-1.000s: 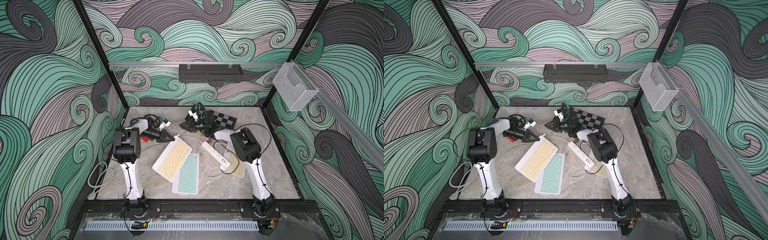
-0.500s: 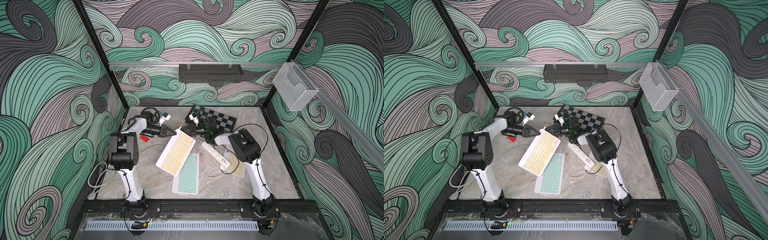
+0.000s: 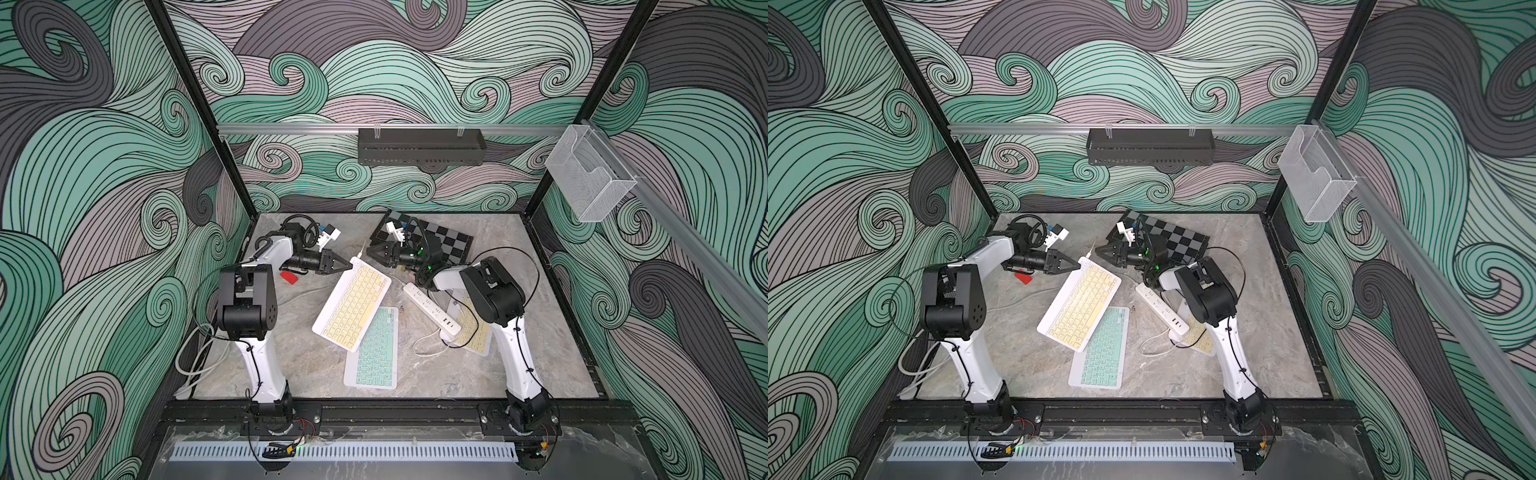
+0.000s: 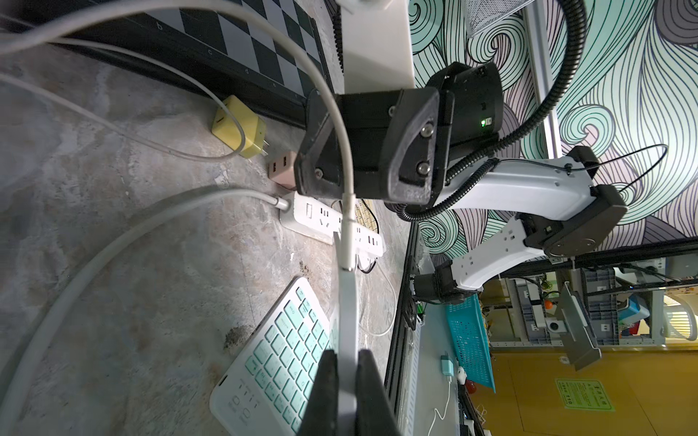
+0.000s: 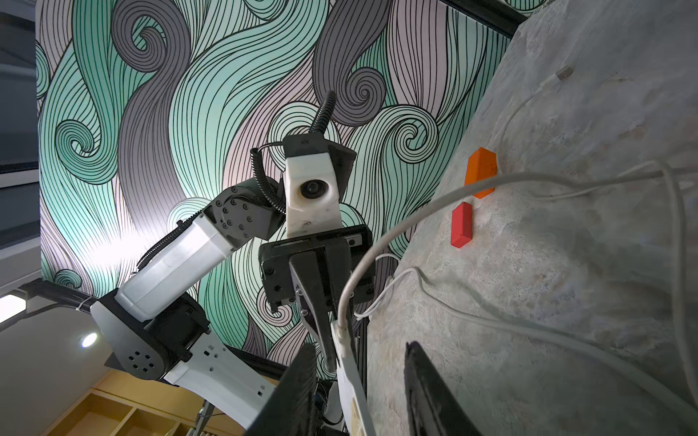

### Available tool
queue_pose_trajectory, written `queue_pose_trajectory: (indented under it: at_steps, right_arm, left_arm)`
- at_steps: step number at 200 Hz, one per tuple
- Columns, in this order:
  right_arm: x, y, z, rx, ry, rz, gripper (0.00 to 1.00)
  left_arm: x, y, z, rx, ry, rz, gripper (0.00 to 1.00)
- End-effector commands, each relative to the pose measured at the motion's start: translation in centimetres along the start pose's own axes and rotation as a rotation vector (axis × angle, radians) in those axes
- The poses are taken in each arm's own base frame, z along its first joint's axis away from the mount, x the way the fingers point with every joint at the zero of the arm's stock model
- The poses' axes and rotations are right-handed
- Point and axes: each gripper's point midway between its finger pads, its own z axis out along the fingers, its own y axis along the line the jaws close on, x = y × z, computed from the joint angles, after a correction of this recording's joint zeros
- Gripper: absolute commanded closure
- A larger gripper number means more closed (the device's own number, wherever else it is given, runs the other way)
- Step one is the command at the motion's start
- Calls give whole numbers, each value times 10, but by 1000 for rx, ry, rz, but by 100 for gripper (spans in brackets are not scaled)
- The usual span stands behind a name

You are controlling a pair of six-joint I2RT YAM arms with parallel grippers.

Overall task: Unplug the wireless keyboard
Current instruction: Remove the power cord from the keyboard.

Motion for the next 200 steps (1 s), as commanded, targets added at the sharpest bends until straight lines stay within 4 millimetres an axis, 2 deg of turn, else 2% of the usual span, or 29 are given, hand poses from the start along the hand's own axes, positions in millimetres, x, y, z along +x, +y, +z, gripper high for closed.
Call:
queue_pose_trajectory:
  at_steps: [1, 25, 55, 93, 130, 149, 158, 173, 200]
  right_arm:
    - [-2, 22, 11, -37, 4, -53, 61]
    - [-3, 17, 17, -39, 6, -38, 64]
    - [-2, 23, 24, -61, 22, -52, 69]
    - [1, 24, 29, -60, 29, -52, 85]
    - [4, 22, 29, -59, 34, -42, 89]
    - [7, 22, 30, -61, 40, -44, 100]
    - [7, 22, 31, -62, 41, -45, 100]
    - [2, 27, 30, -73, 32, -66, 100]
    - [-23, 39, 23, -79, -54, -112, 100]
  left_arm:
    - [-3, -13, 3, 62, -15, -9, 100]
    - [-4, -15, 2, 64, -16, -5, 100]
    - [-3, -13, 3, 69, -15, -12, 100]
    - [-2, -13, 4, 70, -12, -11, 100]
    - [-4, -14, 4, 69, -16, -6, 100]
    - [-6, -14, 3, 64, -28, -6, 100]
    - [-9, -13, 4, 57, -41, -10, 100]
    - [-9, -9, 8, 31, -58, -13, 100]
    - [-6, -12, 10, 15, -73, -24, 100]
